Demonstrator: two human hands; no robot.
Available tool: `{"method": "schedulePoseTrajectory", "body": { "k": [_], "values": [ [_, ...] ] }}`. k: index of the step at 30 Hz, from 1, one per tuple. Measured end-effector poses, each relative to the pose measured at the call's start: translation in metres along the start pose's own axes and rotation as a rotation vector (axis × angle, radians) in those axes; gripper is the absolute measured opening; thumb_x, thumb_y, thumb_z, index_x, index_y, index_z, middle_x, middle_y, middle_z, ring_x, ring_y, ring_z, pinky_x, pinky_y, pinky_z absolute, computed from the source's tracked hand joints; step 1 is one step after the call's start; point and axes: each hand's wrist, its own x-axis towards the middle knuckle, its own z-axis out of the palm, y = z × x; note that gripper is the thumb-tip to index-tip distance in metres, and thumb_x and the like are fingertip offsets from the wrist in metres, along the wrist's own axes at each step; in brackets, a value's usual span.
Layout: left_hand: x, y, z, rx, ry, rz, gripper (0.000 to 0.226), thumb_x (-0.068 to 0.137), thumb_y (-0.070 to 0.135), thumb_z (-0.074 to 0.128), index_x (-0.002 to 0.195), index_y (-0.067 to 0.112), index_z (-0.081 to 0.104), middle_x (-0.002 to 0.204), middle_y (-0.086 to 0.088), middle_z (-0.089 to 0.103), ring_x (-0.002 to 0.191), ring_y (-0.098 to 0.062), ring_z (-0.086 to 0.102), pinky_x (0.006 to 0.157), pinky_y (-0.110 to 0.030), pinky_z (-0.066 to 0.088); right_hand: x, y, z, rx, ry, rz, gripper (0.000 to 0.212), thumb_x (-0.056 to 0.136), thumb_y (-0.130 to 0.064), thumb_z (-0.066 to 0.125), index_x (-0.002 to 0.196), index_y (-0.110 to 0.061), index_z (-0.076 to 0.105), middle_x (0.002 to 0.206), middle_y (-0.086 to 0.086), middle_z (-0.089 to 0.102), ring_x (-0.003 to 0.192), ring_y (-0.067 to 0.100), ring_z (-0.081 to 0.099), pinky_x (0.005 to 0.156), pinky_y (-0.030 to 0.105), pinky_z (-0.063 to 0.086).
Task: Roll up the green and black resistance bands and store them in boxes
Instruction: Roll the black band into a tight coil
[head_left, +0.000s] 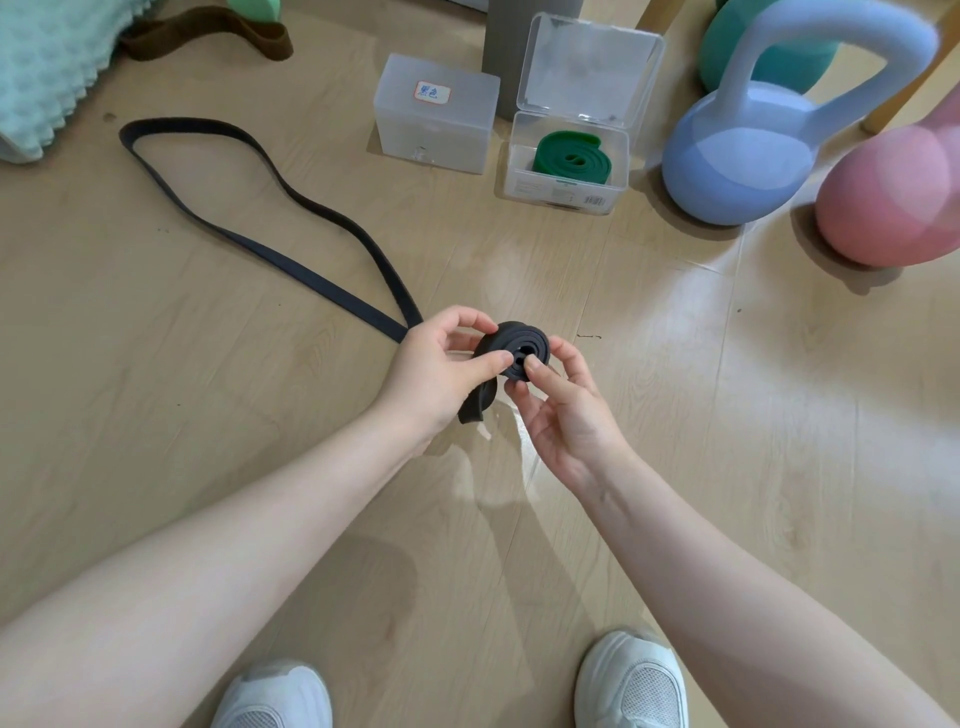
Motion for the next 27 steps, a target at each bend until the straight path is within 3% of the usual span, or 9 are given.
{"method": "schedulePoseTrajectory", "body": {
  "k": [7, 12, 17, 20, 22, 25, 27],
  "values": [
    [0.003, -0.007, -0.004, 0.044, 0.044, 0.013, 0.019, 0.079, 0.012, 0.069, 0.085, 0.029, 0.063, 0.096, -0.001, 0.068, 0.092, -0.016, 0.065, 0.086, -0.032, 0.053, -0.003, 0.001, 0.003, -0.234, 0.042, -0.061, 0.025, 0.086, 0.006, 0.056, 0.097, -0.015, 0.048, 0.082, 0.005, 0.065, 0.074, 0.016, 0.067, 0.066, 0.019, 0.054],
    [0.000, -0.012, -0.011, 0.052, -0.047, -0.022, 0.020, 0.081, 0.008, 0.067, 0.087, 0.025, 0.060, 0.092, -0.001, 0.072, 0.085, -0.014, 0.068, 0.079, -0.027, 0.053, -0.005, 0.007, 0.002, -0.326, 0.018, -0.025, 0.025, 0.087, 0.003, 0.057, 0.099, -0.015, 0.045, 0.084, 0.004, 0.064, 0.082, 0.021, 0.063, 0.069, 0.021, 0.054],
    [-0.002, -0.018, -0.027, 0.345, -0.070, 0.054, 0.023, 0.077, 0.011, 0.070, 0.083, 0.030, 0.059, 0.091, 0.006, 0.069, 0.086, -0.010, 0.065, 0.079, -0.024, 0.051, 0.001, -0.012, -0.009, -1.273, 0.030, -0.185, 0.019, 0.079, -0.027, 0.071, 0.094, -0.026, 0.059, 0.091, -0.007, 0.058, 0.076, 0.011, 0.048, 0.069, 0.020, 0.039],
    [-0.005, -0.015, -0.029, 0.537, -0.150, 0.124, 0.020, 0.079, 0.010, 0.067, 0.090, 0.026, 0.060, 0.084, 0.011, 0.065, 0.077, 0.000, 0.061, 0.064, -0.005, 0.044, 0.004, -0.022, -0.005, -1.583, -0.189, -0.346, 0.027, 0.081, -0.023, 0.069, 0.106, -0.021, 0.059, 0.099, -0.017, 0.057, 0.078, 0.013, 0.051, 0.066, 0.012, 0.038],
    [-0.006, -0.012, -0.027, 0.587, -0.189, 0.164, 0.019, 0.079, 0.009, 0.066, 0.092, 0.022, 0.062, 0.078, 0.014, 0.062, 0.070, 0.002, 0.059, 0.055, -0.005, 0.043, 0.005, -0.016, 0.000, -1.661, -0.291, -0.390, 0.024, 0.082, -0.015, 0.068, 0.103, -0.012, 0.058, 0.095, -0.012, 0.060, 0.075, 0.021, 0.055, 0.065, 0.020, 0.042],
    [-0.005, -0.012, -0.030, 0.556, -0.164, 0.172, 0.020, 0.078, 0.010, 0.068, 0.090, 0.021, 0.058, 0.084, 0.008, 0.067, 0.079, -0.007, 0.065, 0.070, -0.019, 0.054, 0.004, -0.010, 0.000, -1.561, -0.247, -0.418, 0.020, 0.081, -0.011, 0.067, 0.096, -0.012, 0.055, 0.084, -0.016, 0.058, 0.066, 0.018, 0.056, 0.062, 0.023, 0.043],
    [-0.006, -0.016, -0.030, 0.468, -0.141, 0.137, 0.021, 0.077, 0.011, 0.070, 0.090, 0.020, 0.055, 0.087, 0.008, 0.069, 0.084, -0.008, 0.066, 0.076, -0.022, 0.054, 0.002, -0.010, -0.001, -1.464, -0.226, -0.400, 0.022, 0.080, -0.010, 0.067, 0.093, -0.021, 0.054, 0.084, -0.020, 0.057, 0.061, 0.015, 0.056, 0.061, 0.024, 0.045]
  ]
}}
